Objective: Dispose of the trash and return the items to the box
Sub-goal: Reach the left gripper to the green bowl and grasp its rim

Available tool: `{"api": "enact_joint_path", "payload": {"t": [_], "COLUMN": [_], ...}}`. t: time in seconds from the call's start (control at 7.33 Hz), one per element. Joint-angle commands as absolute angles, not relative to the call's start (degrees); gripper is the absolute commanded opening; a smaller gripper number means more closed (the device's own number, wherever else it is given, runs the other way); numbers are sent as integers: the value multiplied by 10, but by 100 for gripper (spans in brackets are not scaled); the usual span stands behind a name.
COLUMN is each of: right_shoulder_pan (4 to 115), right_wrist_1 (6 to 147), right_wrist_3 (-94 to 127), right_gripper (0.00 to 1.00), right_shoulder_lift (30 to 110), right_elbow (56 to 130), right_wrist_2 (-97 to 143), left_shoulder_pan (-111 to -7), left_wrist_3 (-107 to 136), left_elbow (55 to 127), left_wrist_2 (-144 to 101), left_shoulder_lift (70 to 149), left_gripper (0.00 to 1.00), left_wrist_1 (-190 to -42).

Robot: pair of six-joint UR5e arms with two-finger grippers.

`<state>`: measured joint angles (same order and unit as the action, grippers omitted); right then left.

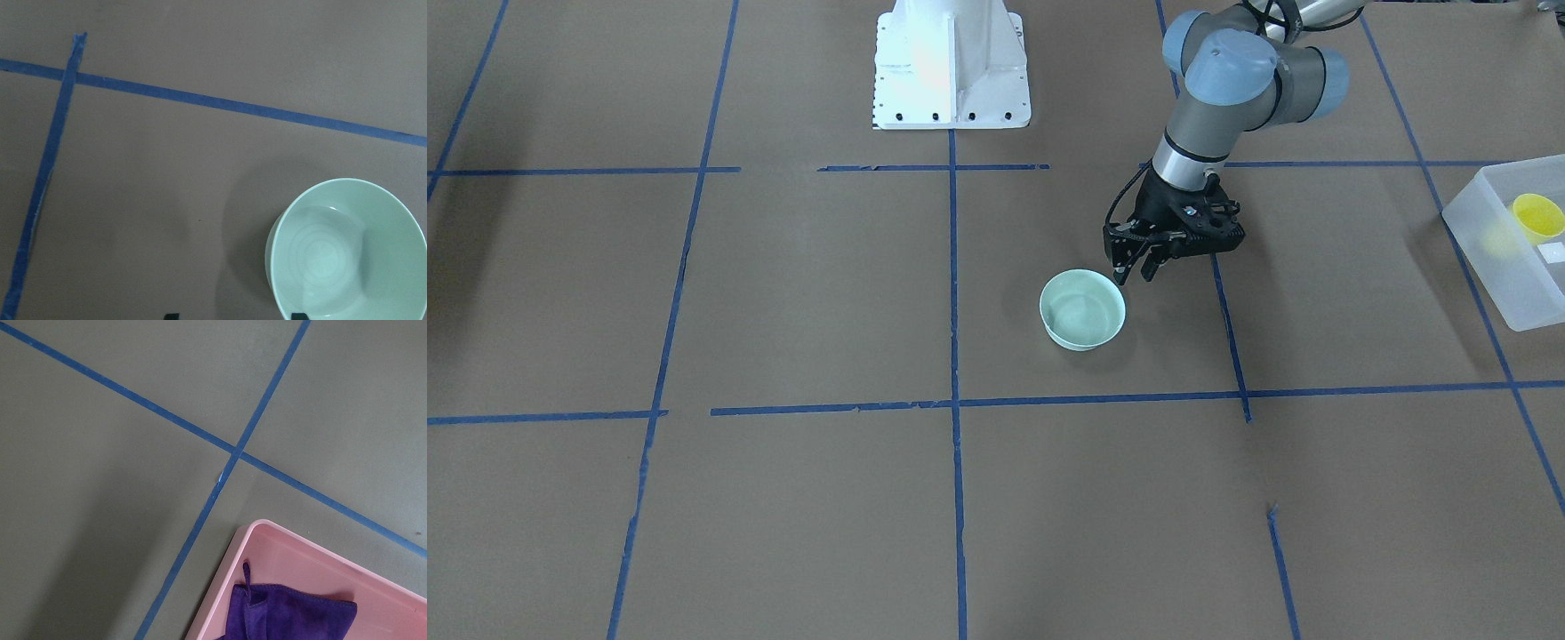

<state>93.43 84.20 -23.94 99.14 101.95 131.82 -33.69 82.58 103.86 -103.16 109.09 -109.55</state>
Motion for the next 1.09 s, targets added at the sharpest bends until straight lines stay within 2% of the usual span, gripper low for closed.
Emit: {"api": "enact_joint_path", "payload": {"t": [0.0,0.27,0.55,0.95], "right_shoulder_pan": [934,934,934,934], "right_wrist_1": [842,842,841,841], "right_wrist_3": [-240,-240,-242,-243], "right_gripper": [100,100,100,100], "right_shoulder_lift": [991,991,991,991], "right_elbow": [1020,1020,1020,1020], "right_wrist_2": [1318,1317,1317,1317], "left_shoulder_pan": [-334,-326,-322,-333], "left_wrist_3": [832,832,829,761], "left_elbow": [1009,994,991,1034], "left_wrist_2": [-1031,-1030,-1032,-1035], "left_shoulder_lift": [1107,1115,1121,1113], "left_gripper": [48,48,0,0], "left_wrist_1": [-1095,-1095,-1096,-1082]}}
